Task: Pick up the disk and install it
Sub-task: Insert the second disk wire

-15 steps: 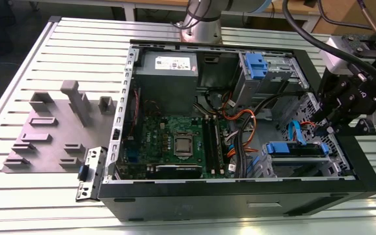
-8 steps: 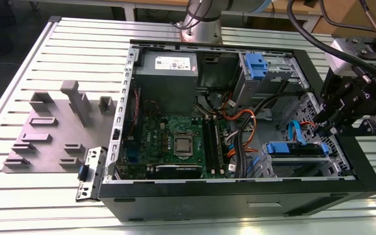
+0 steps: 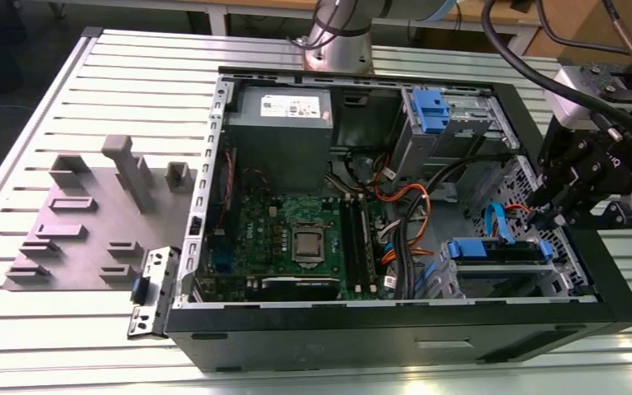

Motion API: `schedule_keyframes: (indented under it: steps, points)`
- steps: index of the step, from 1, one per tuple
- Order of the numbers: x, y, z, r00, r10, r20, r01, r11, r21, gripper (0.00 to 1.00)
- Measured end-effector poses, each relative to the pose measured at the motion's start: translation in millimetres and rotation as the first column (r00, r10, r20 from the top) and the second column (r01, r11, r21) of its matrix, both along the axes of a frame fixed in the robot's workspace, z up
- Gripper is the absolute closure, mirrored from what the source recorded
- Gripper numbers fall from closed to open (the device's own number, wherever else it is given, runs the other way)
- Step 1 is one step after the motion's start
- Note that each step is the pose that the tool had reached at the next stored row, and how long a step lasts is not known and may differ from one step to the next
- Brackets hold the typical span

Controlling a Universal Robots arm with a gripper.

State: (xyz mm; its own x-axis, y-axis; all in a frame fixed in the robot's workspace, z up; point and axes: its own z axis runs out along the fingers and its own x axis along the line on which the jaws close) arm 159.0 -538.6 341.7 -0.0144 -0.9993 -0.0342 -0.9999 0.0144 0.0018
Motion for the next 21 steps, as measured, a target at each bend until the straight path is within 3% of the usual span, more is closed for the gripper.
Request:
schedule_keyframes:
  steps: [3, 14, 16, 18, 21]
  points:
    - [0.0, 0.0, -0.9, 1.0, 0.0, 0.0, 0.0, 1.0, -0.0029, 0.63]
    - [0.0, 0.0, -0.9, 1.0, 0.0, 0.0, 0.0, 1.0, -0.0032, 0.64]
    - [0.0, 0.0, -0.9, 1.0, 0.0, 0.0, 0.0, 1.0, -0.0033, 0.77]
    - [0.0, 0.0, -0.9, 1.0, 0.0, 0.0, 0.0, 1.0, -0.0033, 0.83]
    - [0.0, 0.0, -0.9, 1.0, 0.0, 0.0, 0.0, 1.0, -0.0034, 0.84]
